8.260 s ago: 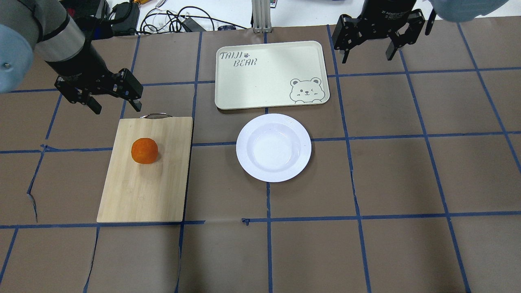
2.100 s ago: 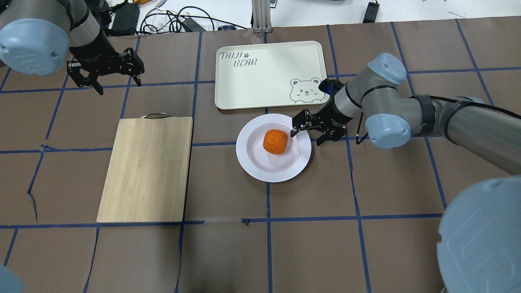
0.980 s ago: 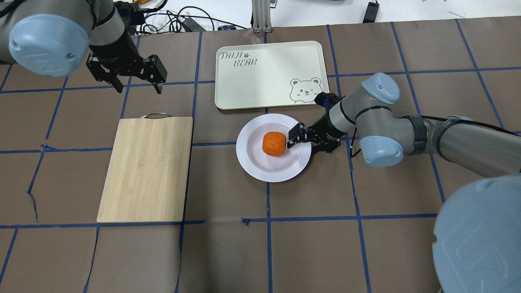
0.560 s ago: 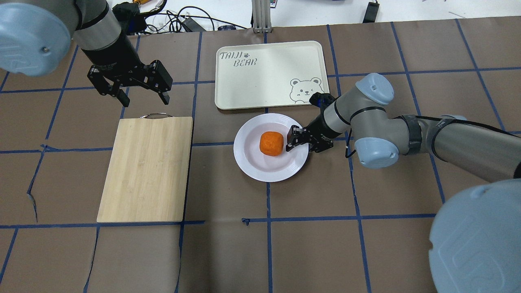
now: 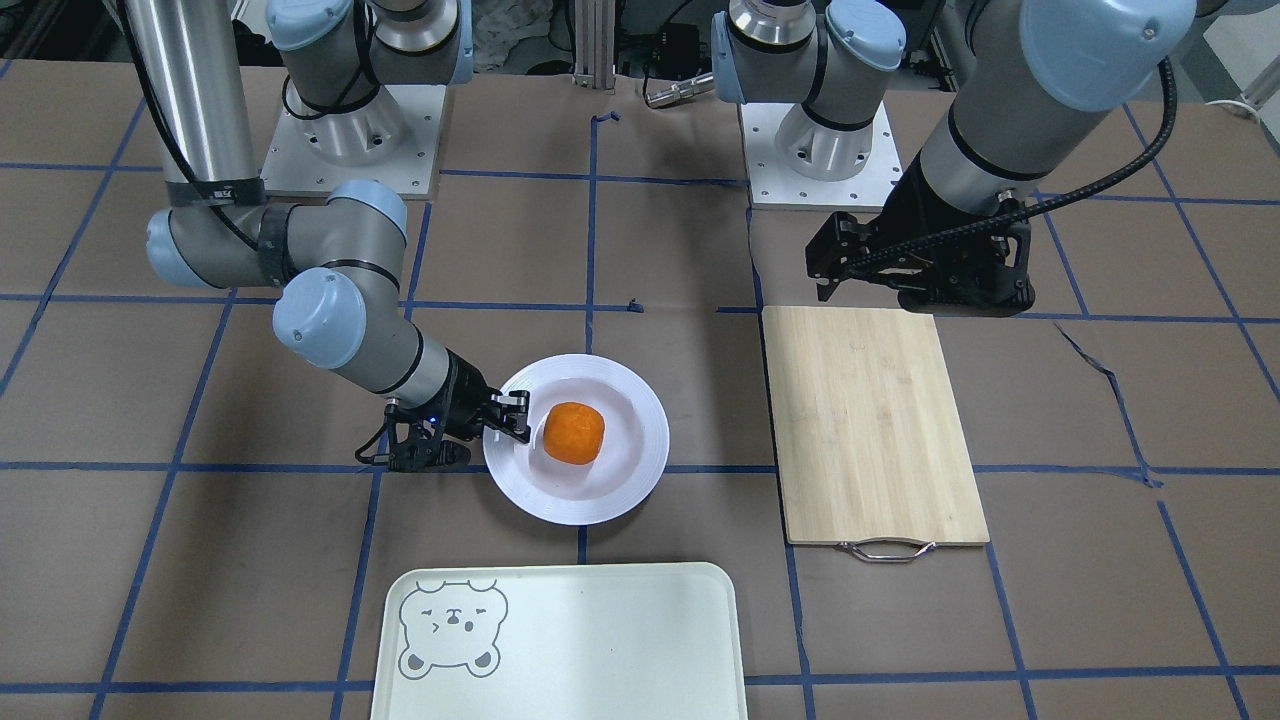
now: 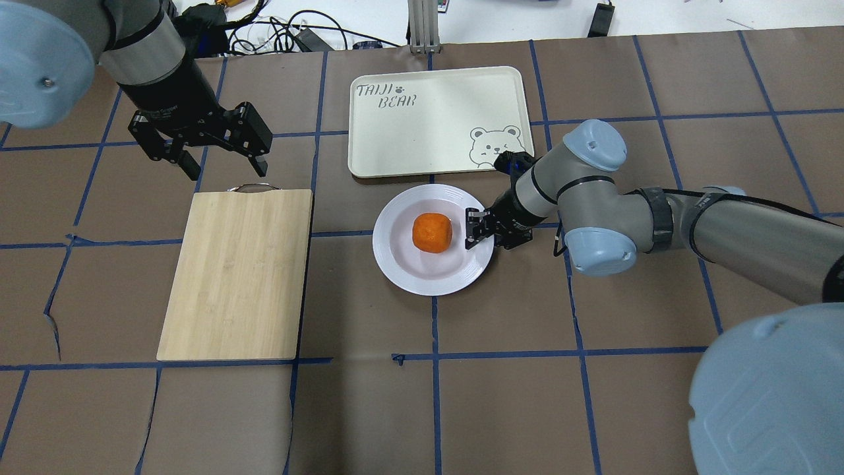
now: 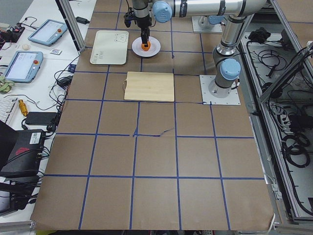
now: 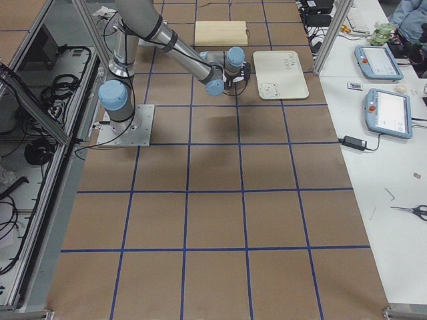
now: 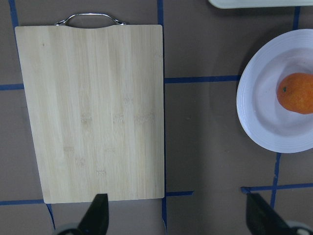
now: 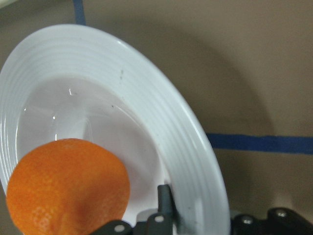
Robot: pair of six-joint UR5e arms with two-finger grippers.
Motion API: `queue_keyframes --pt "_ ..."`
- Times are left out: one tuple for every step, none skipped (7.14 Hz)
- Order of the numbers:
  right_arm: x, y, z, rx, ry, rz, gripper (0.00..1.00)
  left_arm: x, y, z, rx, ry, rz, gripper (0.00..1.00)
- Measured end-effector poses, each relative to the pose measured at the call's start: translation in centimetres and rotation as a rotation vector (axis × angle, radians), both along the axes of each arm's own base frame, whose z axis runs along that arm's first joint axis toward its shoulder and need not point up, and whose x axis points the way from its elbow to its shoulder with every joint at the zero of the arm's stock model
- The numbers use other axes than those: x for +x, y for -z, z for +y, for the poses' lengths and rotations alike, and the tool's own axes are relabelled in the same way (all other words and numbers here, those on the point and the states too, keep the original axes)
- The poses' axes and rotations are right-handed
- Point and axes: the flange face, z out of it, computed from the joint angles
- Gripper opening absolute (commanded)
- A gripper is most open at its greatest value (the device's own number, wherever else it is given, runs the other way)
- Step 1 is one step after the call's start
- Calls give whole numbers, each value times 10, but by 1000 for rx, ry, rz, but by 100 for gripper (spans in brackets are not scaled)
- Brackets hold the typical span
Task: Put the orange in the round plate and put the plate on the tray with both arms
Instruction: 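Slide the plate with the right gripper onto the bear-printed tray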
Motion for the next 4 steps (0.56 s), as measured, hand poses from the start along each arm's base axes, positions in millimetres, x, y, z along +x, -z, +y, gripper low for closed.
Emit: queue_keyframes --pt "-7 -10 -7 -17 16 -3 0 1 -1 0 -2 -3 -10 100" --pt "-13 -21 -15 -29 40 -15 0 1 -1 1 -3 -4 -15 100" --pt "-17 -32 -25 -39 70 -43 0 1 -2 1 -5 -4 -16 100" --pt "-20 -45 -38 -54 101 -83 0 1 -2 2 -6 -4 -16 100"
